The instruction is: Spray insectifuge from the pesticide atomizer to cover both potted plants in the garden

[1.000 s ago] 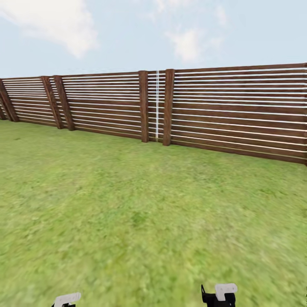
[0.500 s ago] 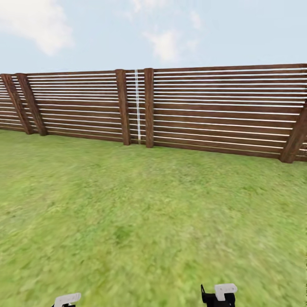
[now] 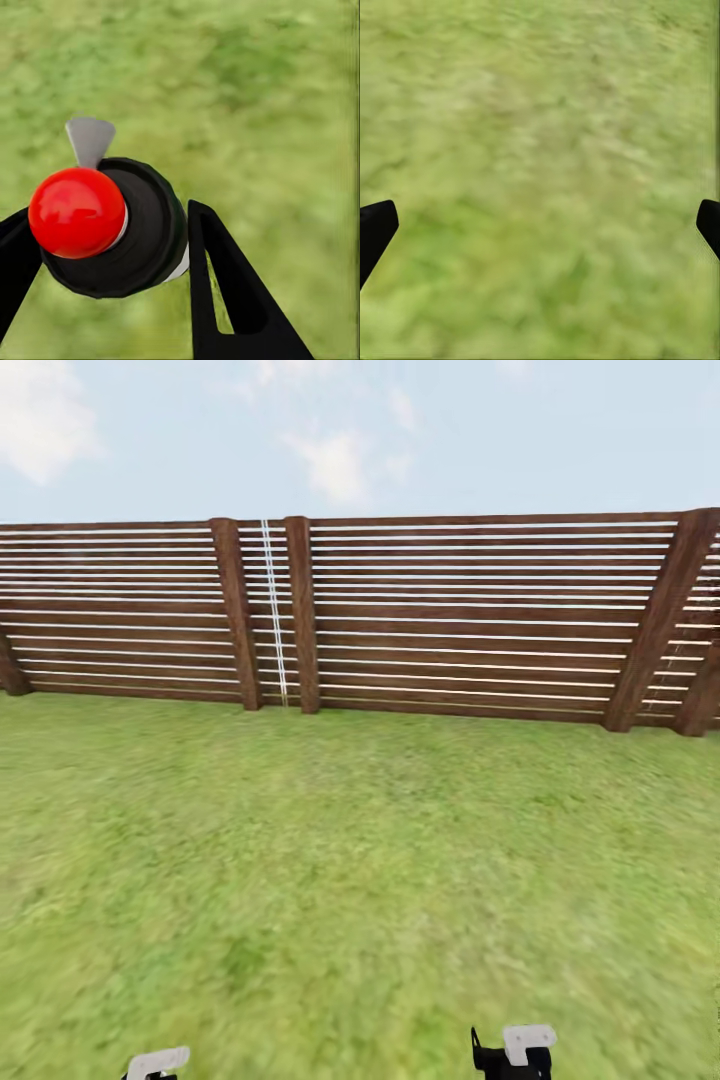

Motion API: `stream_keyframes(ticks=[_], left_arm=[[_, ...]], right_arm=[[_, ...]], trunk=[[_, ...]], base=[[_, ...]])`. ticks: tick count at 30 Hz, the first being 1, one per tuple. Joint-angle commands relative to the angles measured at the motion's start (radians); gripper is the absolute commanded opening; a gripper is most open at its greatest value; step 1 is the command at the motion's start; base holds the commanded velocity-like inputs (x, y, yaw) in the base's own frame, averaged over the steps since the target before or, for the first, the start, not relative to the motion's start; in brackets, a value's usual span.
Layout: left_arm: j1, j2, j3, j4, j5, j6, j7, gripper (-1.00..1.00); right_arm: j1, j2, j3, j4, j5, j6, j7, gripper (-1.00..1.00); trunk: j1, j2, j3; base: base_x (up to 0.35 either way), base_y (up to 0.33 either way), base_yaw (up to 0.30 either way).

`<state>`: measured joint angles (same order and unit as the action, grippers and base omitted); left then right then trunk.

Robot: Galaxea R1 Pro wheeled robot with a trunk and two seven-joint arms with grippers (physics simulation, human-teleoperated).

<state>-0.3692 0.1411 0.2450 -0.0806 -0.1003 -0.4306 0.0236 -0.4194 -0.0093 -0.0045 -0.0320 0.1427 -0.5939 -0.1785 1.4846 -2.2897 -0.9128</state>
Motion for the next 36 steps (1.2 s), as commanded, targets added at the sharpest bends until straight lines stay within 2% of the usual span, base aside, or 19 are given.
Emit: stream_keyframes(ticks=[1,12,36], left_arm=[[0.000,0.000,0.007,0.001,-0.010,-0.004,0.002,-1.00],[0.000,0.000,0.007,0.001,-0.012,-0.004,0.002,-1.00],[0.000,0.000,0.007,0.001,-0.010,-0.004,0.002,-1.00]], right_arm=[[-0.001,0.000,0.000,0.001,0.011,-0.001,-0.009,1.00],[-0.001,0.000,0.000,0.001,0.011,-0.001,-0.009,1.00],[-0.001,0.002,0.000,0.001,0.011,-0.001,-0.009,1.00]], trunk=[[0.000,0.000,-0.001],[0.000,0.000,-0.001],[0.000,0.000,-0.001]], base=[[0.339,0.112,-0.264],[0.339,0.094,-0.264],[0.339,0.002,-0.264]])
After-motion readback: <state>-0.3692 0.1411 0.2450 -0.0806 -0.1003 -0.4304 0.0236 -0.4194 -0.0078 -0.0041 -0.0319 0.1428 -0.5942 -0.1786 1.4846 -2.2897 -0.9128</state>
